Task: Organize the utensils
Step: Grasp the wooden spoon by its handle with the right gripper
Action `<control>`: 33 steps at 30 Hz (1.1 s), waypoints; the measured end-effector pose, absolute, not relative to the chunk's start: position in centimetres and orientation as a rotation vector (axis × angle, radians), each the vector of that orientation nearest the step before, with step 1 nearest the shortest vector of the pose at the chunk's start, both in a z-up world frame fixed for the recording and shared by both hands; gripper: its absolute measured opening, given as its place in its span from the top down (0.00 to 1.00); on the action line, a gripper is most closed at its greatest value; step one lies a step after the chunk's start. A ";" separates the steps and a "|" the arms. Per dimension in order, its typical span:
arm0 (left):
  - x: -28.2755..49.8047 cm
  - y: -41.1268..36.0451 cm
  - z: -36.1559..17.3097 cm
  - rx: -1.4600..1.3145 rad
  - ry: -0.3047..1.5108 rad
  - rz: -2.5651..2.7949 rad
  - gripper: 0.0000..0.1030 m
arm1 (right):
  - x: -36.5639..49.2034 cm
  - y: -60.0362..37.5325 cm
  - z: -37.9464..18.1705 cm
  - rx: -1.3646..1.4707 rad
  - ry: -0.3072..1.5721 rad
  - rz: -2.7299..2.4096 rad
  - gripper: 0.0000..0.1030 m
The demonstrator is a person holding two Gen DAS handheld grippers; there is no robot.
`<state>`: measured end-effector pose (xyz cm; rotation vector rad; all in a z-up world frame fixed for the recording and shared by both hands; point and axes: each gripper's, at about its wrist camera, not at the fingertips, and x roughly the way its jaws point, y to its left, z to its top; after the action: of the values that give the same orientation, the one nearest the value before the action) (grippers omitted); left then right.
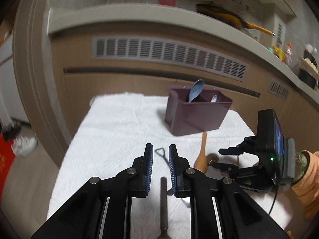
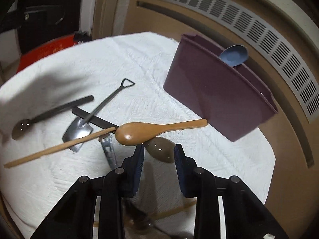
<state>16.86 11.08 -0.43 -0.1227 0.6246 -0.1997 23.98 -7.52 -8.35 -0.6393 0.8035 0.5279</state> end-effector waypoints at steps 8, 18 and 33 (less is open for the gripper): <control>18.1 12.1 -3.9 -0.150 0.750 -0.195 0.81 | 25.9 -4.5 -10.0 -0.726 0.796 0.616 0.51; 18.7 12.6 -6.1 -0.153 0.810 -0.221 0.65 | 31.4 -2.1 -9.9 -0.581 0.913 0.751 0.41; 20.2 11.5 -7.7 -0.149 0.883 -0.235 0.60 | 32.2 -2.4 -9.1 -0.424 0.983 0.752 0.80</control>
<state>20.21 11.45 -7.65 -0.1491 0.8826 -0.2354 32.22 -2.39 -9.07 -0.4237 0.9826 0.7515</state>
